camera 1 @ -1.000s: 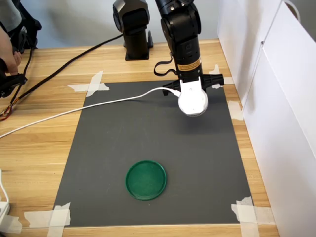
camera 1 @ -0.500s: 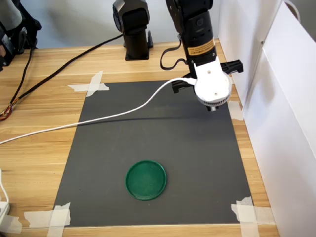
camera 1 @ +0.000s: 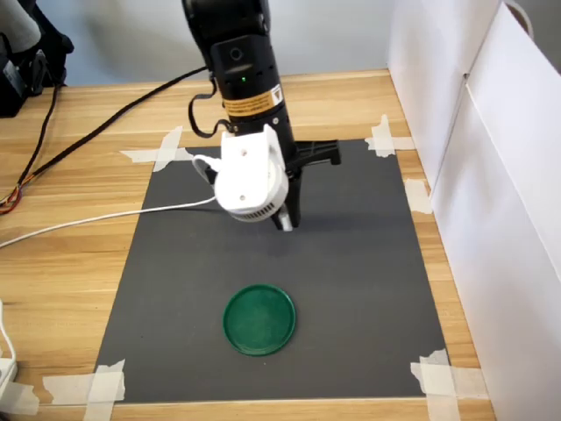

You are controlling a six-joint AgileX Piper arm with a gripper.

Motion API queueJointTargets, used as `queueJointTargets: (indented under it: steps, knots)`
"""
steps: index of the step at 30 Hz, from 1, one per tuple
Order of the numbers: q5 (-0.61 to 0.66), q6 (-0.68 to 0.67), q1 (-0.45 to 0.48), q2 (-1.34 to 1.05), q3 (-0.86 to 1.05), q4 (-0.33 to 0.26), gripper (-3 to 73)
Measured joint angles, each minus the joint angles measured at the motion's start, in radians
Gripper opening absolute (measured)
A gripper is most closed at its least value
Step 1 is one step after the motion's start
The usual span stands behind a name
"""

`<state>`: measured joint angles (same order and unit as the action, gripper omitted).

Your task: Grasp a white terminal and put it in the green lid.

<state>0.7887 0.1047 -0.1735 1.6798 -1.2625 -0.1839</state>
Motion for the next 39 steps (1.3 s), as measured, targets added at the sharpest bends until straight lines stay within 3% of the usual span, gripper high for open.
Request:
queueJointTargets:
  steps: [6, 11, 19, 39]
  knots:
    - [0.047, -0.121, 0.068, 0.07, -0.123, 0.003, 9.9]
    - [0.128, -0.2, 0.069, 0.162, -0.23, 0.011, 9.9]
    - [0.149, -0.249, 0.069, 0.29, -0.319, 0.145, 9.9]
    - [0.056, -0.248, 0.069, 0.34, -0.327, 0.132, 10.6]
